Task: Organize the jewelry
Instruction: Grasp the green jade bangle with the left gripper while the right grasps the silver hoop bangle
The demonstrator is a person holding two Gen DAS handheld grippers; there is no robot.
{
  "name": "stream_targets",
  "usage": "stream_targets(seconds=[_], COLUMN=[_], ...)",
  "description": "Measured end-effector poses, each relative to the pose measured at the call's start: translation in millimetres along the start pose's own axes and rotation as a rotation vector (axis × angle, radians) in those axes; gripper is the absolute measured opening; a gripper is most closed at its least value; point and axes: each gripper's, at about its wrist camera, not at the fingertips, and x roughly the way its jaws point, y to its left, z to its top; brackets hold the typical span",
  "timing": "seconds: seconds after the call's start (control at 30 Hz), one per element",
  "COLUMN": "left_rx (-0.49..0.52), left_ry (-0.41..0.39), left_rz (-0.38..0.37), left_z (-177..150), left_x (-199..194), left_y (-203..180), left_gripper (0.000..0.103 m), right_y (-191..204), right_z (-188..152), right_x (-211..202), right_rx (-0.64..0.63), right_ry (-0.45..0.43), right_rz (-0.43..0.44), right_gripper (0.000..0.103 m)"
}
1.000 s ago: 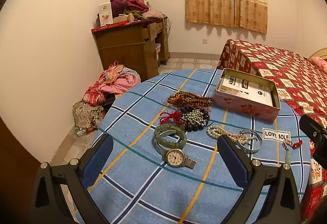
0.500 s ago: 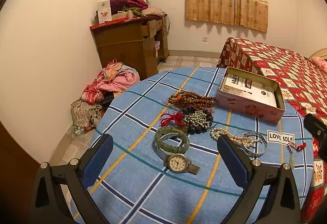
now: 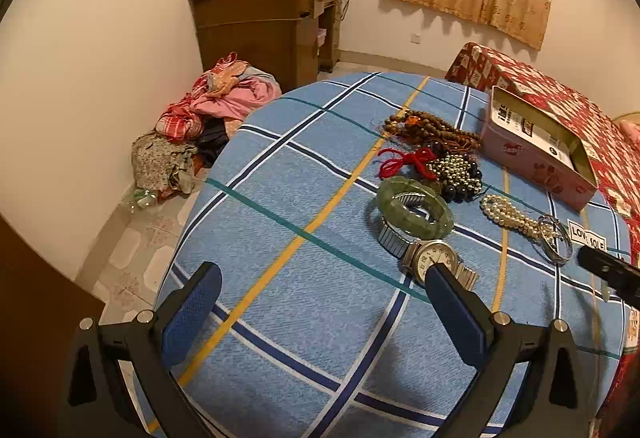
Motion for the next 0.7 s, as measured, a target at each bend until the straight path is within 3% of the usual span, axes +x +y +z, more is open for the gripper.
stream_targets(seconds=[0.27, 0.43, 0.53, 0.6, 0.7], left_rx=[0.047, 0.058, 0.072, 0.073, 0.072], left_ry=[0.045, 0.072, 0.074, 0.08, 0.087], left_rz=[-0.03, -0.06, -0.059, -0.066, -0.072], left_z=[-2, -3, -5, -5, -5], left_x=[12, 14, 16, 17, 18], left_y=[-7, -14, -18, -20, -20], left_gripper=[0.101, 0.101, 0.101, 0.101, 0.101], right_y=[24, 20, 7, 1, -8], right_z=[2, 5, 5, 4, 2], right_x=[30, 42, 37, 34, 24], right_rx=[-0.18, -0.198, -0.144, -0.107, -0.057], right_ry=[0.06, 0.078, 0.076, 0.086, 0.091], right_rz=[-0.066, -0.064, -0.024, 0.017, 0.076], right_gripper=[0.043, 0.041, 0.028, 0.014, 0.011])
